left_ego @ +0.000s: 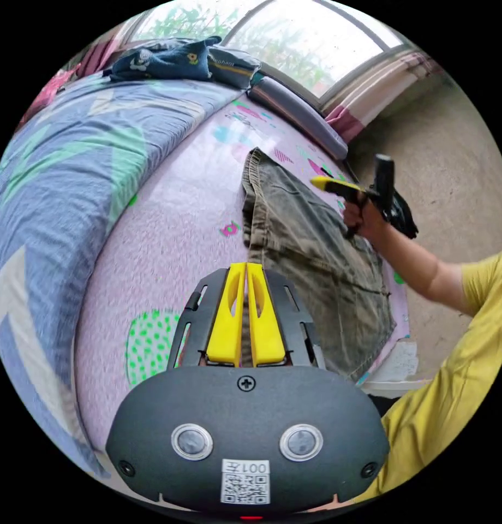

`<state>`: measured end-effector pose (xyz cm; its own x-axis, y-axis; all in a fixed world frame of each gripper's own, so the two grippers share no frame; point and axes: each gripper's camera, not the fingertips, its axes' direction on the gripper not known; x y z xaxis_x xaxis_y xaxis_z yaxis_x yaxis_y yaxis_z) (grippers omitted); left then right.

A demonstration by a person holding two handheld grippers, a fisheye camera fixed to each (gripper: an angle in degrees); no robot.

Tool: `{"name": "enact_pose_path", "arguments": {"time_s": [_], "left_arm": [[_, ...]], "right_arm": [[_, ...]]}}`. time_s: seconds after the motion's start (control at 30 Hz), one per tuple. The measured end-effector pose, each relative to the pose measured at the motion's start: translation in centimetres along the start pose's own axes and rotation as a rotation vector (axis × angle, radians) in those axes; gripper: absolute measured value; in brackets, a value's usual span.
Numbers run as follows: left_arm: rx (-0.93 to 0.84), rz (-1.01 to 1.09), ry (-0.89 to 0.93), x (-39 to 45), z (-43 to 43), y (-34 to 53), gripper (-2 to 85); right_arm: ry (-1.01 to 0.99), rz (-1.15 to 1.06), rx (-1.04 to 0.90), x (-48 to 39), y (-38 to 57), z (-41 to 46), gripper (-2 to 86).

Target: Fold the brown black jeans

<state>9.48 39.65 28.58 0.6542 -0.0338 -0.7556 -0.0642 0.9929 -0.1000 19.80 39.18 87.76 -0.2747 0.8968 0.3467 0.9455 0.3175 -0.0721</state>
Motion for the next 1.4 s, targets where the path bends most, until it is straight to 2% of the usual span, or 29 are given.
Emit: {"name": "enact_pose_path", "arguments": {"time_s": [0.2, 0.43, 0.67, 0.9, 1.17, 1.27, 1.4], "left_arm": [[-0.099, -0.087, 0.134, -1.4, 4.1, -6.2, -0.1], [-0.143, -0.110, 0.184, -1.0, 5.1, -7.7, 0.7], [-0.205, -0.117, 0.261, -0.5, 5.8, -8.3, -0.9], [-0.233, -0.017, 0.206, 2.1, 4.6, -6.7, -1.5], [-0.271, -0.061, 0.214, 2.6, 4.9, -5.0, -1.3], [-0.221, -0.080, 0.209, 3.5, 4.4, -4.4, -1.4], [-0.140, -0.036, 0.097, 6.2, 3.3, -3.0, -1.5]], "right_arm": [[-0.044, 0.002, 0.108, -4.6, 4.5, -3.7, 0.1], [0.017, 0.130, 0.164, -3.9, 9.2, -9.0, 0.2], [0.032, 0.191, 0.204, -3.5, 10.1, -11.4, 0.3], [0.054, 0.217, 0.231, -4.5, 10.0, -13.2, 0.3], [0.083, 0.271, 0.218, -5.9, 10.2, -14.8, 0.2], [0.073, 0.283, 0.195, -6.7, 10.0, -14.7, 0.1], [0.064, 0.297, 0.168, -8.1, 9.9, -14.3, 0.1]]}}
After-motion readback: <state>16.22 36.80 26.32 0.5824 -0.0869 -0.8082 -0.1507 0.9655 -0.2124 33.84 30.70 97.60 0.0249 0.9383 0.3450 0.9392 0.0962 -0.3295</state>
